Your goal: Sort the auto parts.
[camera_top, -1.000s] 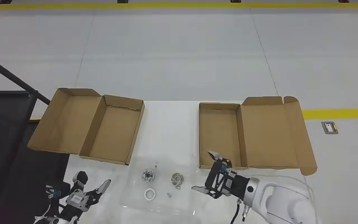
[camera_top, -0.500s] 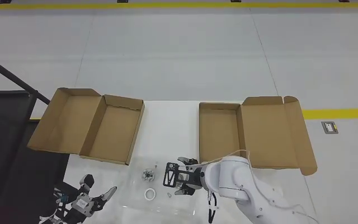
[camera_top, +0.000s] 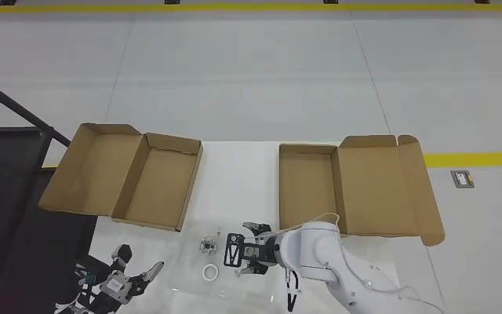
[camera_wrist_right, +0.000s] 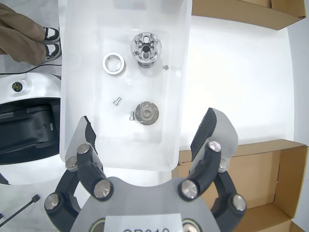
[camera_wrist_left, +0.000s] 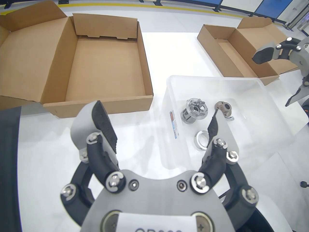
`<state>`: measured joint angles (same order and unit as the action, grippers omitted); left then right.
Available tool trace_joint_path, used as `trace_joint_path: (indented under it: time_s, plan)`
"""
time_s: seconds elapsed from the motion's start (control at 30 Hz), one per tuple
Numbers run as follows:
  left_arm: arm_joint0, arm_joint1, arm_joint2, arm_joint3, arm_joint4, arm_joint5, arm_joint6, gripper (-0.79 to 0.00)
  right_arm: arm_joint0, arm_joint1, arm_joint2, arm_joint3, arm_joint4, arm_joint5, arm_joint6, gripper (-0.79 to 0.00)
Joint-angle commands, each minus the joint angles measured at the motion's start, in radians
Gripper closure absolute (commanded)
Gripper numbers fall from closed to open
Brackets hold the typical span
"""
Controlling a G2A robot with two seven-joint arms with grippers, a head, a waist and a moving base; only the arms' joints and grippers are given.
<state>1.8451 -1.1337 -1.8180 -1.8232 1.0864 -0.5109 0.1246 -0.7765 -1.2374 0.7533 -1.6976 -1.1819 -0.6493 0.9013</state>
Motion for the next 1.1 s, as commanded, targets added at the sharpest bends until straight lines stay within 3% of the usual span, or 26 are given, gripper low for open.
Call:
trace_joint_path:
  time_s: [0.0, 0.73, 1.07]
  plan:
    - [0.0, 0.0, 0.0, 0.0, 0.0, 0.0, 0.0, -0.785, 0.005, -0.003, -0.008, 0.015, -0.014, 0.0, -0.023, -0.785]
    - [0.0, 0.0, 0.0, 0.0, 0.0, 0.0, 0.0, -0.785, 0.009, -0.019, -0.03, 0.059, -0.079, 0.013, -0.081, -0.785]
    - [0.0, 0.0, 0.0, 0.0, 0.0, 0.0, 0.0, -0.785, 0.033, -0.038, -0.072, 0.095, -0.11, 0.025, -0.051, -0.785]
